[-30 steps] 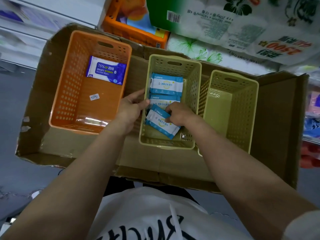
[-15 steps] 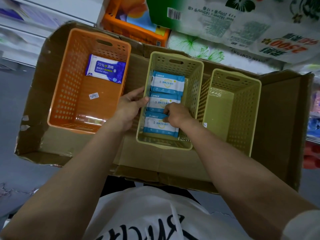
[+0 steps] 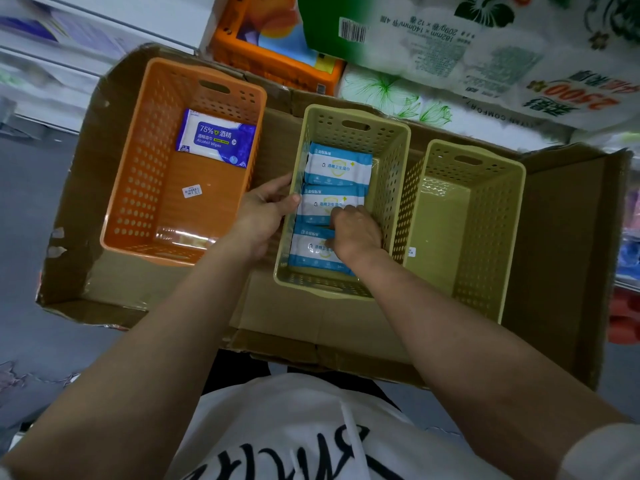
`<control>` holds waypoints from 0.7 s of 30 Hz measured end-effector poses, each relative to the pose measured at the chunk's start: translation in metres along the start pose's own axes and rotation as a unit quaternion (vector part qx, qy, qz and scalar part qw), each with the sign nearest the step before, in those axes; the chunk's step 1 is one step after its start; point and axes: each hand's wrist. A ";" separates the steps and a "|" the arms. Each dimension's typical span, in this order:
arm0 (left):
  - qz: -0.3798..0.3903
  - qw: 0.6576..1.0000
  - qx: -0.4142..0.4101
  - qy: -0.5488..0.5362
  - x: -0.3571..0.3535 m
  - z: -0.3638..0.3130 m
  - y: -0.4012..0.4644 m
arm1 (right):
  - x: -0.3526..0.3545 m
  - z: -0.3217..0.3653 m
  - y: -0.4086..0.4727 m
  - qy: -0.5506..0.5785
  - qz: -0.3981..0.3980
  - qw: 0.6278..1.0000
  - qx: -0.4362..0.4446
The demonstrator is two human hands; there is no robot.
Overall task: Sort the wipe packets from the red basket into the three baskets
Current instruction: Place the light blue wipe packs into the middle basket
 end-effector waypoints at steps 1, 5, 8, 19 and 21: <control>-0.006 1.000 -0.001 0.004 -0.002 -0.001 -0.002 | 0.001 0.000 -0.001 -0.005 -0.004 1.000 0.002; -0.031 0.999 -0.014 0.037 -0.011 -0.007 -0.011 | 0.009 -0.002 -0.005 0.000 0.021 1.000 -0.002; -0.057 0.993 -0.013 0.106 -0.011 -0.017 -0.014 | 0.033 -0.002 -0.007 0.037 0.061 0.997 -0.012; -0.080 0.924 -0.239 0.288 0.131 -0.099 -0.083 | 0.173 0.078 -0.085 0.122 -0.153 0.980 -0.031; -0.102 0.889 -0.305 0.324 0.188 -0.114 -0.103 | 0.183 0.116 -0.110 0.113 -0.213 0.970 -0.010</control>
Point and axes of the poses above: each hand's wrist, its own y-axis towards the middle knuckle, its own x-axis out of the back of the hand, z = x × y, and after that the axes turned 3 degrees about -x, right-handed
